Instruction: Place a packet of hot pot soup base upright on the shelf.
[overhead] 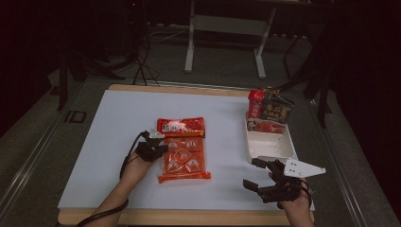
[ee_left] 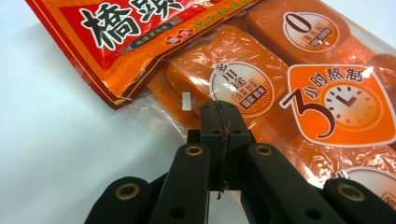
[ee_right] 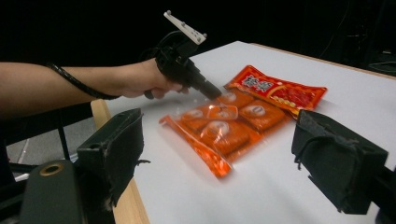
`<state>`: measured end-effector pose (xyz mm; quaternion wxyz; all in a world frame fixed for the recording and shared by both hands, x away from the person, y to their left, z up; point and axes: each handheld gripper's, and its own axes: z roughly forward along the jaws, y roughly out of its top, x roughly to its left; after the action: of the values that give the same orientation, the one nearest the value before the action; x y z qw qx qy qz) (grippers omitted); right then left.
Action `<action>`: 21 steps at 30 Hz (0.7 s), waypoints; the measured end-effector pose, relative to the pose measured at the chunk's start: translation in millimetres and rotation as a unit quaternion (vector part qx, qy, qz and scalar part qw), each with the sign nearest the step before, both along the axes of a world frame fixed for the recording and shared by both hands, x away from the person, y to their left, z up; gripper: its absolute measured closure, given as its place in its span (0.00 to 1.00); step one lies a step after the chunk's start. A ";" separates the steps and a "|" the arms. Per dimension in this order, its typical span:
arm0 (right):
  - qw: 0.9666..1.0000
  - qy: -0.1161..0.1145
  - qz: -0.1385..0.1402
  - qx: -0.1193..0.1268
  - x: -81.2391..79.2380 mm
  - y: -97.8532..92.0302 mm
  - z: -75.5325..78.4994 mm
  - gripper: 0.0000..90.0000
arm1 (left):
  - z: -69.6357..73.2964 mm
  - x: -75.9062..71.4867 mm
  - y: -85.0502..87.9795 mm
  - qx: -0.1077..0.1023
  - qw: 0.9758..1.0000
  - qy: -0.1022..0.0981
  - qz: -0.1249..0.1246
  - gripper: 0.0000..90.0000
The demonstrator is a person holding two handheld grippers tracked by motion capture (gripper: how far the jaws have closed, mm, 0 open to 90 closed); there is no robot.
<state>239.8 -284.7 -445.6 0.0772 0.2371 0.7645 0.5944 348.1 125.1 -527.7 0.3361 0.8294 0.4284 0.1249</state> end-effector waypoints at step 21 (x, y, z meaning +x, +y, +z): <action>1.000 -0.002 0.000 0.001 -0.6 -1.5 -0.4 0.18 | 0.4 3.0 -47.4 -0.006 0.999 0.000 -0.048 1.00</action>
<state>239.2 -286.2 -445.9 0.0785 0.2365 0.7638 0.5954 351.2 77.7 -527.2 0.3469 0.8470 0.3888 0.1056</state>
